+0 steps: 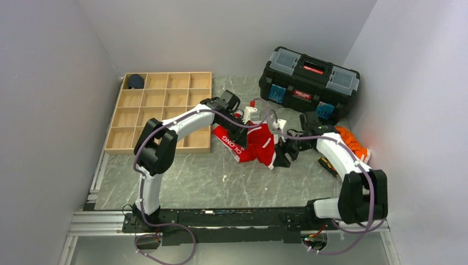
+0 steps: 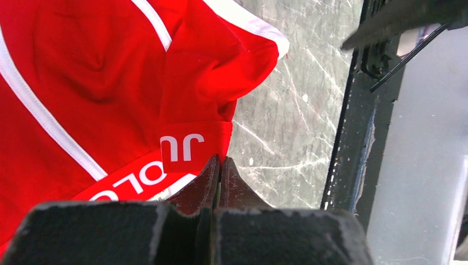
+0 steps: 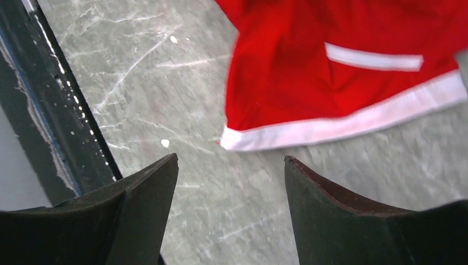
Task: Roll the underwear
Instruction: Flatten out the underwear at the center of the board.
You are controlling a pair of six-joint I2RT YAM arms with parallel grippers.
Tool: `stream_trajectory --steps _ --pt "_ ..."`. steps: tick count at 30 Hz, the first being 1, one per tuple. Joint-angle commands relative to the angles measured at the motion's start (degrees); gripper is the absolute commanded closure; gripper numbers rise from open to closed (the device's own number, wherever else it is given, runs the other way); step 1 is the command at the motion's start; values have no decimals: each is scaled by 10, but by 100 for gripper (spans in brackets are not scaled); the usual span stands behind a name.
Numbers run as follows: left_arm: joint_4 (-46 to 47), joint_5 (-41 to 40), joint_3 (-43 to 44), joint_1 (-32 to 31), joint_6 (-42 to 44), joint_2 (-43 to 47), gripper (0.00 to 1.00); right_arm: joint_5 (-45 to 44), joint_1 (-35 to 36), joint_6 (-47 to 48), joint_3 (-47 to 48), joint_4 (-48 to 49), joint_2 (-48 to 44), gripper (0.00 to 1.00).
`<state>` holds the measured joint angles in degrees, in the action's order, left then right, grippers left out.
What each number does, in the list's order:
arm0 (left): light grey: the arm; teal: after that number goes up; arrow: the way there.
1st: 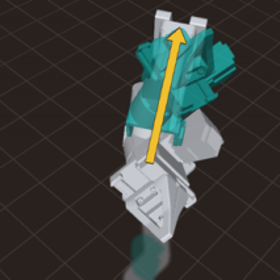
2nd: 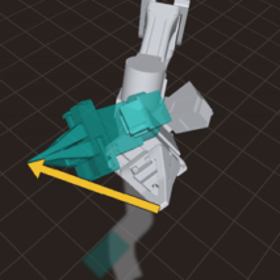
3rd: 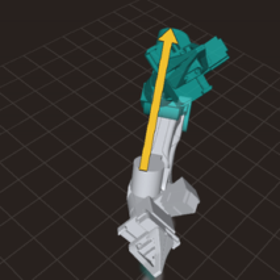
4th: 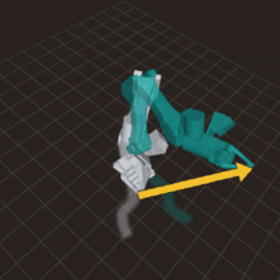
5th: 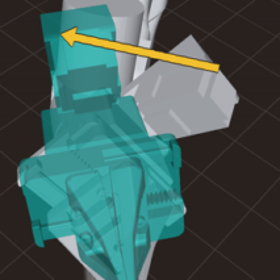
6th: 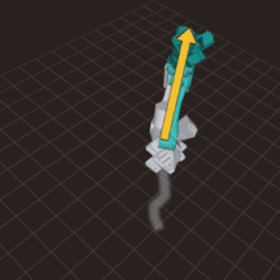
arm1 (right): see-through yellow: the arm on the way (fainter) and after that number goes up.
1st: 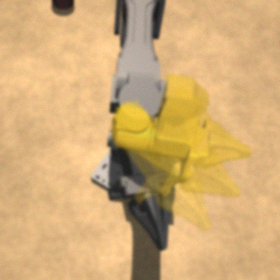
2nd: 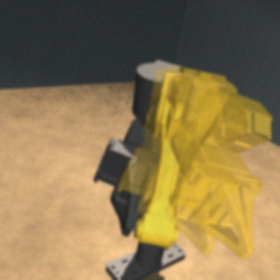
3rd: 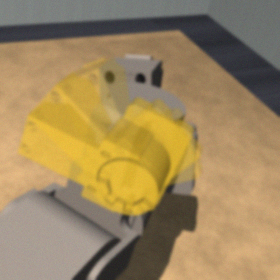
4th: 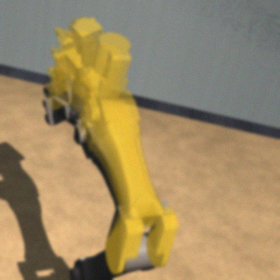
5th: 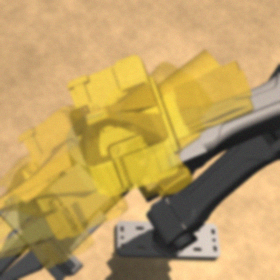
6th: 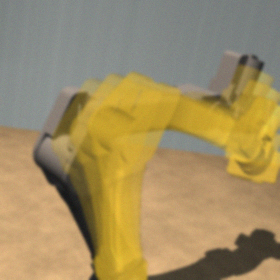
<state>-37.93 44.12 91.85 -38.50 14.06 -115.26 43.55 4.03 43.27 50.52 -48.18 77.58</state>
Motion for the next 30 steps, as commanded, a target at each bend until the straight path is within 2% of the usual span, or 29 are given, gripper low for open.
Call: stream_trajectory --steps 1,6,11,15,23,26,30 --pt "-27 82 33 12 -24 -25 100 -70 81 -44 -35 124 -58 29" --pt "-31 97 41 23 -32 -36 100 -140 154 -55 -47 144 -72 34" --pt "-33 109 48 36 -41 -42 100 -227 216 -72 -73 174 -69 34" --pt "-35 112 50 38 -41 -45 100 -295 241 -76 -89 196 -58 40" --pt "-43 109 55 38 -42 -54 100 -346 279 -95 -99 221 -32 47" --pt "-43 111 53 38 -41 -51 100 -363 285 -105 -95 233 -16 54" --pt "-44 115 48 38 -38 -46 100 -379 287 -112 -81 229 9 74"
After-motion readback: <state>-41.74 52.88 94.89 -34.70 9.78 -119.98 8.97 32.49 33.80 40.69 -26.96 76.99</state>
